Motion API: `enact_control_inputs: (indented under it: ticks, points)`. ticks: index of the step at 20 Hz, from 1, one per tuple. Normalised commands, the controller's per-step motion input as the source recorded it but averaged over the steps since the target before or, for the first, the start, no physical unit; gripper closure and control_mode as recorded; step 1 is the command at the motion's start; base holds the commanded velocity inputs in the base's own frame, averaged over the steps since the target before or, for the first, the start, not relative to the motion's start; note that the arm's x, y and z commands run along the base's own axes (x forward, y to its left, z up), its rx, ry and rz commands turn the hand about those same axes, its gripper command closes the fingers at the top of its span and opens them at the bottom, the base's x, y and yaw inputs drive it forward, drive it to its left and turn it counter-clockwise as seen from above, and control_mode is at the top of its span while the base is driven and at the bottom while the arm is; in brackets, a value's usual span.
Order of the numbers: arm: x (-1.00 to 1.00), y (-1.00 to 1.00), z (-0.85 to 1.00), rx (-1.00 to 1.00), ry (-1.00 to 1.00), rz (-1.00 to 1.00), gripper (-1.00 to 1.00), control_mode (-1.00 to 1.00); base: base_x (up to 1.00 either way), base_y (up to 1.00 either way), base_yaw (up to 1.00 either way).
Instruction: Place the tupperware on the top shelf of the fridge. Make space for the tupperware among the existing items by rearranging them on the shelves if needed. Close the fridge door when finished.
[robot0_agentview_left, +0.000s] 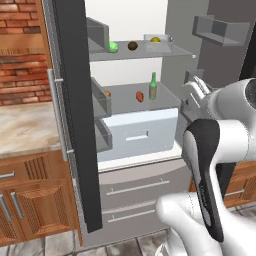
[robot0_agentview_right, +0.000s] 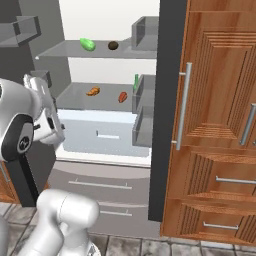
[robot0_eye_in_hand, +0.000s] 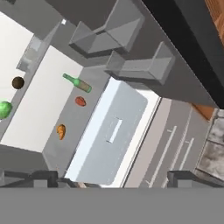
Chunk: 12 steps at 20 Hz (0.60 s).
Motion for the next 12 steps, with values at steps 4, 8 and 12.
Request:
enact_control_inputs:
  ticks: [4,8,12]
  points:
    - [-0.44,0.72,0.00,-0.30,0.00,0.43,-1.00,-1.00,0.00,0.00,0.00]
    - [-0.73,0.25,0.00,-0.52,0.00,0.47,-1.00,-1.00,0.00,0.00,0.00]
    - [-0.59,0.48,0.00,-0.64,0.09,0.52,-1.00,-1.00,0.00,0.00,0.00]
